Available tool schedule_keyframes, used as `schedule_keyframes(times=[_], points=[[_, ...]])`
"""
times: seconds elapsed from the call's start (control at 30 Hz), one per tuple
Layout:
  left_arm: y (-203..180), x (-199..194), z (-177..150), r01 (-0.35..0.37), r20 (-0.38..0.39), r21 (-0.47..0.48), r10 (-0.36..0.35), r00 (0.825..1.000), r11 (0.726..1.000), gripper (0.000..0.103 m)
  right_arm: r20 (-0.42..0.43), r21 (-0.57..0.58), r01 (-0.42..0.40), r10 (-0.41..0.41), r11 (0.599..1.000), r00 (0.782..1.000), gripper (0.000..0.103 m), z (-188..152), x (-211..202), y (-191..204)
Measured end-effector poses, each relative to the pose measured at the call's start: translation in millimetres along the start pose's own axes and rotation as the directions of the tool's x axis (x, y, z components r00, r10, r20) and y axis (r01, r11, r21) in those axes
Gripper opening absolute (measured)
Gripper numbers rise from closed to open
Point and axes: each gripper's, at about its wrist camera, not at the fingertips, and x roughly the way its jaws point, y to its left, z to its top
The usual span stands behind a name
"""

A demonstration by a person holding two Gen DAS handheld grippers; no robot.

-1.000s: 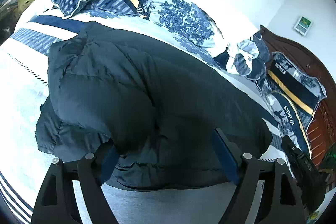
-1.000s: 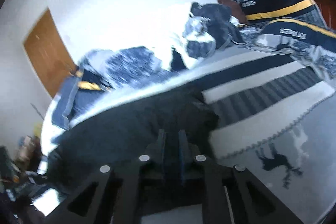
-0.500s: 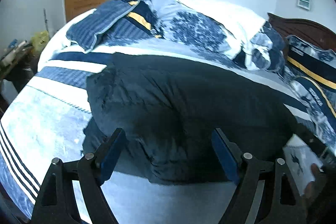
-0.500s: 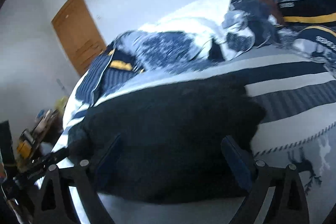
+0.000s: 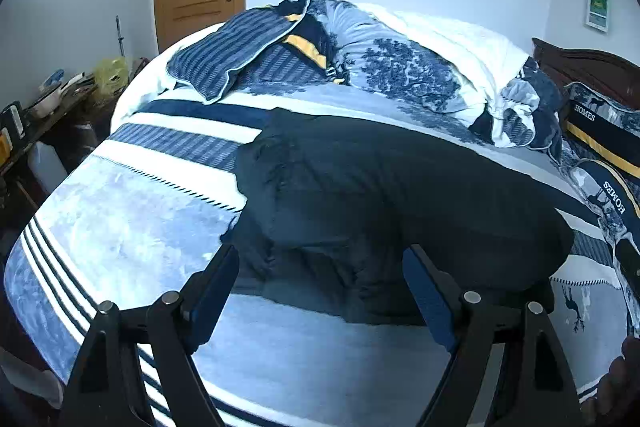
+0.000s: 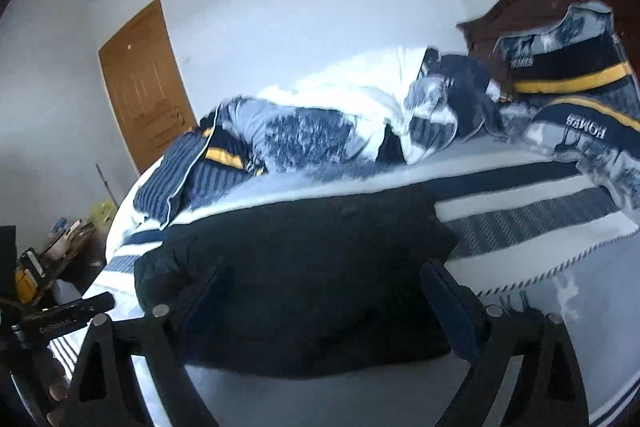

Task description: Fold large clothes

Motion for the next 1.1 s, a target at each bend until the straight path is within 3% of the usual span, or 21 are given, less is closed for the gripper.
schedule_keyframes(times=[0.07,0.13,0.2,0.27,0.3,0.33,0.37,0.4,0.43,0.47,0.5,0.57,0.63,0.67,0.7,0.77,0.8,0.9,1.0,1.1], points=[[3.7,-0.3,-0.8,0.054,-0.018,0.008,-0.054,0.998,0.999,0.084,-0.062,0.044,-0.041,0.044,0.998,0.997,0.096,-0.6,4.4,-1.4],[6.3,1.7,-1.7,0.079,-0.031,-0.006,-0.079,0.996,0.997,0.084,-0.179,0.091,-0.072,0.087,0.993,0.98,0.096,-1.5,15.4,-4.2],[6.3,6.0,-1.8,0.125,-0.042,-0.012,-0.125,0.991,0.992,0.084,-0.226,0.137,-0.08,0.11,0.987,0.968,0.096,-4.4,22.4,-6.7],[5.6,8.1,-1.1,0.116,-0.026,-0.019,-0.116,0.993,0.993,0.084,-0.238,0.12,-0.107,0.133,0.987,0.962,0.094,-3.0,30.4,-4.0],[4.7,10.3,0.8,0.118,-0.018,-0.011,-0.118,0.993,0.993,0.084,-0.228,0.104,-0.118,0.139,0.988,0.964,0.085,-3.5,29.4,-1.6],[3.0,11.6,2.1,0.107,-0.013,-0.002,-0.107,0.994,0.994,0.084,-0.226,0.084,-0.124,0.14,0.989,0.964,0.059,0.2,32.3,-0.4],[2.3,12.2,3.4,0.097,-0.001,0.002,-0.097,0.995,0.995,0.082,-0.236,0.066,-0.127,0.139,0.99,0.962,0.04,2.6,35.5,1.5],[1.5,14.4,5.5,0.103,0.001,0.009,-0.103,0.995,0.995,0.075,-0.247,0.055,-0.123,0.133,0.991,0.96,0.002,3.3,39.0,3.1],[-0.1,16.8,6.7,0.105,-0.003,0.016,-0.105,0.994,0.994,0.068,-0.266,0.039,-0.109,0.115,0.993,0.957,0.001,4.6,42.5,4.5],[-1.2,19.6,7.6,0.089,-0.01,0.019,-0.088,0.996,0.996,0.038,-0.273,-0.003,-0.097,0.092,0.995,0.958,0.001,7.4,45.1,8.2],[-1.9,23.2,8.1,0.084,-0.023,0.018,-0.084,0.996,0.996,0.019,-0.262,-0.035,-0.093,0.081,0.995,0.962,0.001,10.3,44.1,11.6],[0.2,31.8,9.0,0.122,-0.046,-0.003,-0.122,0.991,0.992,0.02,-0.228,-0.055,-0.111,0.096,0.992,0.969,0.0,16.9,39.0,17.3],[3.6,35.0,9.5,0.107,-0.038,-0.026,-0.107,0.994,0.994,0.022,-0.194,-0.091,-0.092,0.073,0.992,0.978,0.0,22.0,37.9,21.5],[5.6,37.0,11.0,0.134,-0.043,-0.035,-0.135,0.99,0.99,0.03,-0.186,-0.077,-0.097,0.081,0.992,0.979,0.0,24.5,37.8,19.9],[6.9,38.7,12.9,0.148,-0.048,-0.042,-0.15,0.988,0.988,0.048,-0.19,-0.047,-0.111,0.1,0.993,0.977,0.0,27.0,39.2,16.8],[10.3,39.6,17.0,0.149,-0.036,-0.058,-0.151,0.988,0.987,0.074,-0.152,0.055,-0.208,0.214,0.977,0.965,0.002,33.6,36.7,2.5],[12.1,40.3,20.0,0.171,-0.033,-0.063,-0.174,0.984,0.983,0.082,-0.125,0.071,-0.207,0.214,0.976,0.969,0.002,36.8,33.3,-1.9],[12.2,48.1,26.9,0.199,-0.057,-0.06,-0.202,0.978,0.978,0.083,-0.056,0.085,-0.208,0.213,0.975,0.976,0.002,50.3,29.5,-13.0],[9.7,60.0,33.7,0.194,-0.088,-0.043,-0.197,0.976,0.98,0.083,-0.127,0.061,-0.149,0.156,0.987,0.98,0.002,53.9,48.0,-12.2],[11.8,61.3,36.0,0.233,-0.08,-0.067,-0.238,0.968,0.97,0.083,-0.211,0.145,-0.247,0.274,0.958,0.938,0.002,47.5,70.1,-17.6]])
